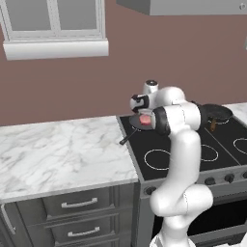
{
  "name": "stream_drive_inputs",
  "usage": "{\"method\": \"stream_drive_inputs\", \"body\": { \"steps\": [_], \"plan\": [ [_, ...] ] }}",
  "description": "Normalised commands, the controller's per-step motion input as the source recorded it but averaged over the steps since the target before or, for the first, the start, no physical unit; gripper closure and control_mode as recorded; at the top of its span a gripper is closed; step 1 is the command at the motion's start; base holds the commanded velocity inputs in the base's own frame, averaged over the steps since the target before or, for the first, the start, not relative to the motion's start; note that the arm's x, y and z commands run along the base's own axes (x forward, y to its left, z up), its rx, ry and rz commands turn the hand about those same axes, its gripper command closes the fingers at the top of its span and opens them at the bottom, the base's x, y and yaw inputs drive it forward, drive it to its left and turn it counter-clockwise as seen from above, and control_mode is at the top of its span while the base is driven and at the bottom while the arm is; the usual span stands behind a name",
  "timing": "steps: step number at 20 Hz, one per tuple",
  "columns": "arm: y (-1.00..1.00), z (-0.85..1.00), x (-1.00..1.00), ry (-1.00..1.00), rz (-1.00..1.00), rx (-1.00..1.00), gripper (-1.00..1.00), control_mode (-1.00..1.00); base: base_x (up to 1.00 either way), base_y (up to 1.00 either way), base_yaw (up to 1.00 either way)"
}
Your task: Place one of the steaks on the plate and the other in the bowl. Then place the bowl in the fridge.
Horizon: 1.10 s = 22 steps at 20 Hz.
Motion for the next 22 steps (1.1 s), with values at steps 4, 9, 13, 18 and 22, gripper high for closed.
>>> {"method": "stream_drive_inputs", "body": {
  "steps": [4, 9, 13, 18, 22],
  "plan": [
    [-0.09, -0.47, 0.17, 0.0, 0.0, 0.0, -1.0, -1.0, 0.0, 0.0, 0.0],
    [-0.11, -0.23, 0.36, 0.03, 0.0, 0.0, -1.0, -1.0, 0.0, 0.0, 0.0],
    [0.0, 0.0, 0.47, 0.0, 0.0, 0.0, -1.0, -1.0, 0.0, 0.0, 0.0],
    [0.0, -0.03, 0.32, 0.0, 0.0, 0.0, -1.0, -1.0, 0.0, 0.0, 0.0],
    [0.0, -0.18, 0.0, 0.01, 0.0, 0.0, -1.0, -1.0, 0.0, 0.0, 0.0]
  ]
}}
